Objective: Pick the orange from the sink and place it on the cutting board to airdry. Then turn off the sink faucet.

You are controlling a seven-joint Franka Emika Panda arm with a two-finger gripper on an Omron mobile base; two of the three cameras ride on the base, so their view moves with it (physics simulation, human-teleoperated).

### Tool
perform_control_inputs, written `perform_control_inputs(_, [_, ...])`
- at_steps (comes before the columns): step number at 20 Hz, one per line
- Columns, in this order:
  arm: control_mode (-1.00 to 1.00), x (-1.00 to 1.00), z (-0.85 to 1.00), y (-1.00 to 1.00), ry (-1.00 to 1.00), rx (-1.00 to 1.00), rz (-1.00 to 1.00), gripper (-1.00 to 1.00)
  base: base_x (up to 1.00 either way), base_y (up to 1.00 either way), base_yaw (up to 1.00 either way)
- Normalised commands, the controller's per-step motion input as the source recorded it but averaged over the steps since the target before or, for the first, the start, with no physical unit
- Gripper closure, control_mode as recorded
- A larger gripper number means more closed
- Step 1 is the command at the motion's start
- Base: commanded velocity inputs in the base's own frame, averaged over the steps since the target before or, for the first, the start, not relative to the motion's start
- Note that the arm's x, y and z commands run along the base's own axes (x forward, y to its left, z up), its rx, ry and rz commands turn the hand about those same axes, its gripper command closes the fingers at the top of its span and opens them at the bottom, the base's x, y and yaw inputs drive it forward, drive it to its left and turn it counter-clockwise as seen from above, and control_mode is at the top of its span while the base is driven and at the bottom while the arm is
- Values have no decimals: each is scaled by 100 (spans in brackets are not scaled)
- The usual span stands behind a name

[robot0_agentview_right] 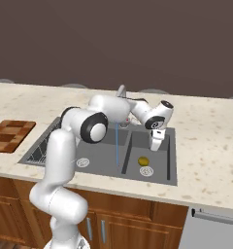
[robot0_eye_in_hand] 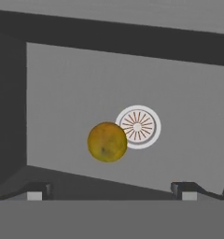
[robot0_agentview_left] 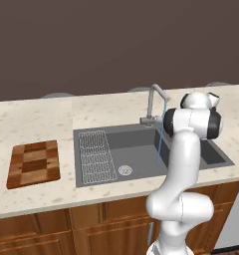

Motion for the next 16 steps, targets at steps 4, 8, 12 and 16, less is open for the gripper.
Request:
perform_control_inputs(4, [-100, 0, -21, 0, 0, 0, -2, -100, 0, 0, 0])
perform_control_inputs(8, [-100, 0, -14, 0, 0, 0, -2, -100, 0, 0, 0])
perform_control_inputs(12, [-100, 0, -8, 0, 0, 0, -1, -100, 0, 0, 0])
perform_control_inputs(16, [-100, 0, -10, 0, -1, 0, 0, -100, 0, 0, 0])
